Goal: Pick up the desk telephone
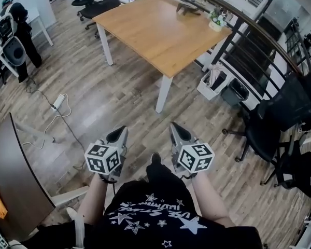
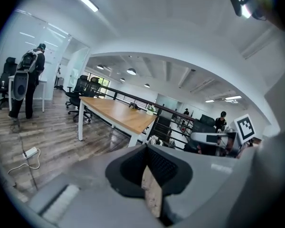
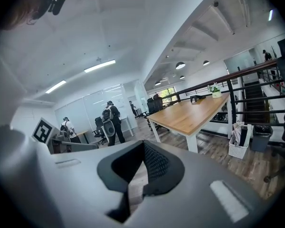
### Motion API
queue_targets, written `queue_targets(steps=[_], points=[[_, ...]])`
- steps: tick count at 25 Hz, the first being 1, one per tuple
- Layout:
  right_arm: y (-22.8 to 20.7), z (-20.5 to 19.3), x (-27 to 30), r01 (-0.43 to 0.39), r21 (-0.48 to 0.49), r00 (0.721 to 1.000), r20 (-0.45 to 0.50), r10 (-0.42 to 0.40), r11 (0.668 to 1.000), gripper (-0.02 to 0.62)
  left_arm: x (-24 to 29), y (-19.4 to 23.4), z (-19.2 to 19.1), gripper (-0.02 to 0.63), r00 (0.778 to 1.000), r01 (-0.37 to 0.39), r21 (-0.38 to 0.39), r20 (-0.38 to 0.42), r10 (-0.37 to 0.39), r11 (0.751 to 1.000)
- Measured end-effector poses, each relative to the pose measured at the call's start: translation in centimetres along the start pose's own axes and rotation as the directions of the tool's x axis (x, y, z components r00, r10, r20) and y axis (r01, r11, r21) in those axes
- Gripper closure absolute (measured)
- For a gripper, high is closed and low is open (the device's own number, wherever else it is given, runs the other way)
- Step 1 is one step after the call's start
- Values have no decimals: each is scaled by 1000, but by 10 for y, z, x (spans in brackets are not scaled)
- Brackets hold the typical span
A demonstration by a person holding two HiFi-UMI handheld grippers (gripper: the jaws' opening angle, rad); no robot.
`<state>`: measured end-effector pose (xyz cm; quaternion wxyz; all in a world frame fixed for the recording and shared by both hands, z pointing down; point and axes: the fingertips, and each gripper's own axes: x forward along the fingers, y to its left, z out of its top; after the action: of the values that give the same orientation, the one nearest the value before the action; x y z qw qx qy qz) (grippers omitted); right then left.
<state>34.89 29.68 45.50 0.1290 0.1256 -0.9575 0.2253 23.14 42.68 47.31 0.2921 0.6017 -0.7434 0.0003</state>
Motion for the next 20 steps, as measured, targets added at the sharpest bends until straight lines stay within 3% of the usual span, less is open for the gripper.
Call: queue_targets(steps=[11,20], points=[[-39,16,82,-1,17,1000,-21,1,1000,597,24,69,11,604,996,-85,-62,-20,84,994],[-89,77,197,-51,36,998,-34,52,998,597,99,128,79,604,989,-148,-79,-27,146,986]])
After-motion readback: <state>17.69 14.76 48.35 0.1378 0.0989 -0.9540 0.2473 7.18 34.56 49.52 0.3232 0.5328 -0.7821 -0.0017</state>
